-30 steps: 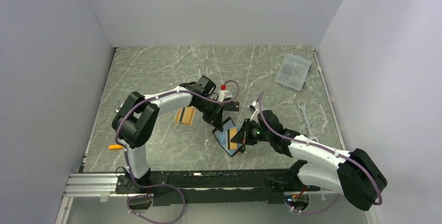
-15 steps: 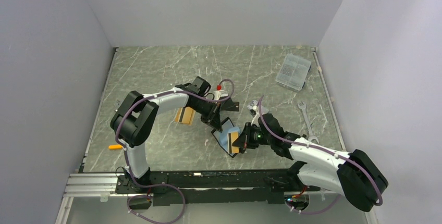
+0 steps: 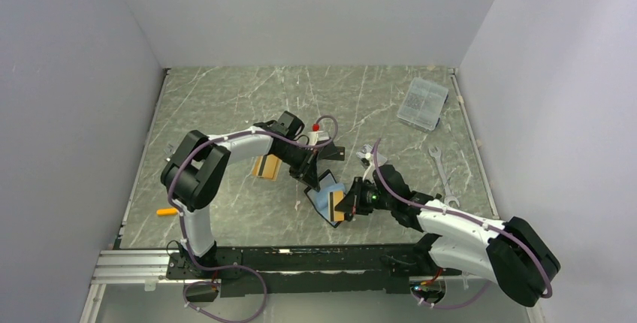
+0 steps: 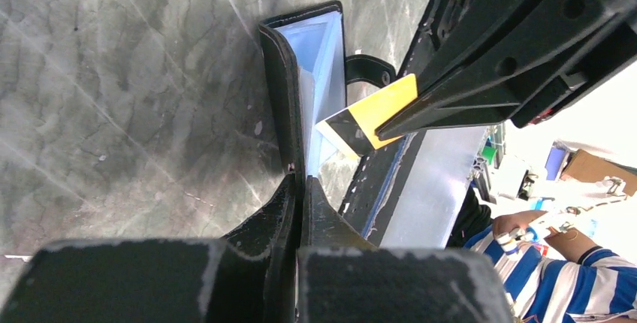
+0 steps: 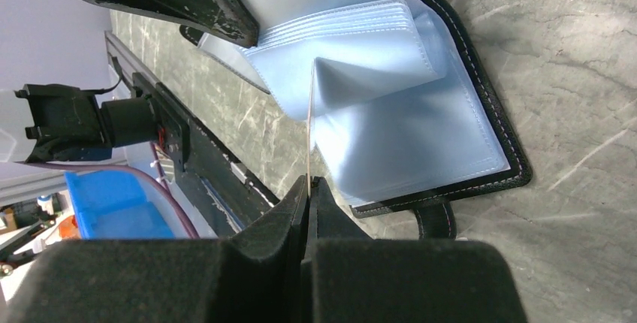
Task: Put the credit cards into the card holder
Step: Open the card holder at the center of the board.
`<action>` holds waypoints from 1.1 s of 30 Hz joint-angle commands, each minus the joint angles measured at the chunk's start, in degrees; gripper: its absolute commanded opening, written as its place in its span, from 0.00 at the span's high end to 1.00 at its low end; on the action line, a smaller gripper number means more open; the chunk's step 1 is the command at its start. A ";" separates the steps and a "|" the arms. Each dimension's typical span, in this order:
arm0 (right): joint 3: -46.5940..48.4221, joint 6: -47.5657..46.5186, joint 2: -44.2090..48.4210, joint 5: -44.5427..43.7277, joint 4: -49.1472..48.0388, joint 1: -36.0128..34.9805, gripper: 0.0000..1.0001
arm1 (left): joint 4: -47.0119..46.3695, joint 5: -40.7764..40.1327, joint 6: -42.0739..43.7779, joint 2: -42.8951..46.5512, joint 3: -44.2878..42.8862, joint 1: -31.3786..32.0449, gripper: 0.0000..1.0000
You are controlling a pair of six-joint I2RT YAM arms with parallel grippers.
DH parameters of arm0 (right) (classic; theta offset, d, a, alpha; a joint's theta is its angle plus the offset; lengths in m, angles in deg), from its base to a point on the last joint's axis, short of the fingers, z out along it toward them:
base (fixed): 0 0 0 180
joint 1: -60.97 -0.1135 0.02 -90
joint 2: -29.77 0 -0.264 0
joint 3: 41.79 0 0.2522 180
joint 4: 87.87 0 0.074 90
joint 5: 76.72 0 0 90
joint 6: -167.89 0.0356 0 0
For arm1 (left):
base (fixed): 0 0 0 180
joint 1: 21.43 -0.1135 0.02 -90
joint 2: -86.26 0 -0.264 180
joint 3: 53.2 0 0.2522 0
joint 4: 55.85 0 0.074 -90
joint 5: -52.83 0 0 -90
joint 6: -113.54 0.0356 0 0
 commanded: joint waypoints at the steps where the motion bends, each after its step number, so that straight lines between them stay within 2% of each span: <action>1: 0.35 0.43 -0.70 0.81 -3.69 -0.59 1.00 | 1.93 -0.63 2.32 -1.29 -2.60 0.36 0.95; 5: 0.32 0.40 -1.06 0.82 -3.97 -0.89 1.00 | 2.53 -0.85 2.81 -1.80 -3.14 0.52 0.91; 6: 0.25 0.42 -1.11 0.89 -4.04 -0.97 1.00 | 2.74 -1.06 3.05 -1.88 -3.24 0.56 0.91; 8: 0.15 0.43 -0.86 1.04 -3.99 -1.06 1.00 | 3.11 -1.97 3.55 -1.90 -3.35 0.56 1.00; 24: 2.95 -1.22 3.08 0.69 1.18 -1.17 1.00 | 4.32 -4.82 5.25 -1.09 -3.86 1.53 1.00; 30: 11.55 -3.68 6.35 -1.37 11.03 -1.17 1.00 | 4.65 -8.24 5.47 -0.02 -3.68 1.95 1.00; 33: 15.24 -2.88 1.79 -0.44 13.36 -1.15 1.00 | 4.68 -8.84 4.92 0.37 -4.03 1.96 1.00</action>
